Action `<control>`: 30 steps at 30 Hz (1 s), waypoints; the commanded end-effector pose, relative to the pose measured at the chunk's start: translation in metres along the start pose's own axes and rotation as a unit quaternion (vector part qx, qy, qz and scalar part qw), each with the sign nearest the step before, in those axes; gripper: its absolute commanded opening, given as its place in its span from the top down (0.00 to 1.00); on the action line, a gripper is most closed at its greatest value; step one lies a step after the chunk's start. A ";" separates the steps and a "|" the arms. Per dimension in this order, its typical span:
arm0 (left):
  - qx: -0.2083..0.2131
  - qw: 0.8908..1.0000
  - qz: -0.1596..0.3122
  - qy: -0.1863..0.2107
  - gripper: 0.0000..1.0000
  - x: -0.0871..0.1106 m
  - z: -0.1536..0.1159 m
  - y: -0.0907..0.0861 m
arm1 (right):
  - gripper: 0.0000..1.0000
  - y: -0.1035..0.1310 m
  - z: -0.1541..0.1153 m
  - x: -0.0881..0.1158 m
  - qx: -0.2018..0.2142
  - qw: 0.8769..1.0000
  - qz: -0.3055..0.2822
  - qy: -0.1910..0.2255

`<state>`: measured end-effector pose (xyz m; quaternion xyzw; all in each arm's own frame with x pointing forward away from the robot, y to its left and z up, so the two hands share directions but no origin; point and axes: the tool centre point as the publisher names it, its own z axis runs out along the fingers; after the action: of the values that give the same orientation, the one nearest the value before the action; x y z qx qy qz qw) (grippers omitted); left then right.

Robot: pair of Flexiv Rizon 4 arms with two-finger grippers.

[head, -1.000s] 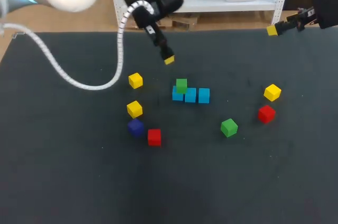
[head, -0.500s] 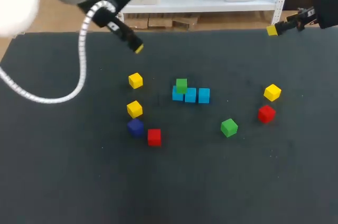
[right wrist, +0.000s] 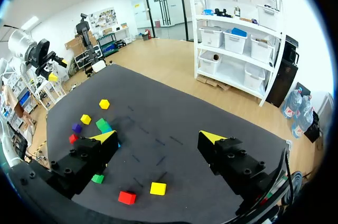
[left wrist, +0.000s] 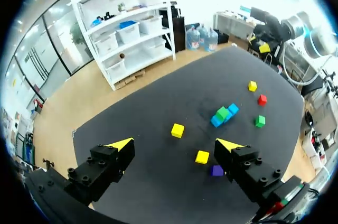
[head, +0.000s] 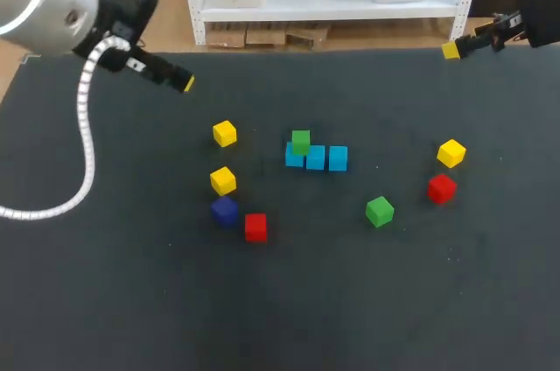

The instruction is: Place the blue cubes, place green cubes on the blue cubes, place the yellow cubes on the green cubes, then place the red cubes on the yellow cubes, and place purple cube on the red cubes.

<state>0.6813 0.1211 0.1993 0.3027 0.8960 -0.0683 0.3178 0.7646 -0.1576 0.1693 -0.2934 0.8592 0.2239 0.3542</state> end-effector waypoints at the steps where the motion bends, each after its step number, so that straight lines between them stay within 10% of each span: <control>1: 0.002 0.989 0.003 -0.151 0.00 0.010 0.000 0.001 | 0.00 -0.001 0.001 0.000 -0.001 1.000 -0.001 -0.001; 30: 0.020 0.988 -0.015 -0.151 0.00 0.010 -0.001 0.002 | 0.00 0.000 0.004 0.001 -0.002 1.000 -0.002 0.011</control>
<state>0.6756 0.1251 0.1948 0.2794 0.8430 -0.1298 0.4410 0.7639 -0.1572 0.1683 -0.2944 0.8595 0.2242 0.3527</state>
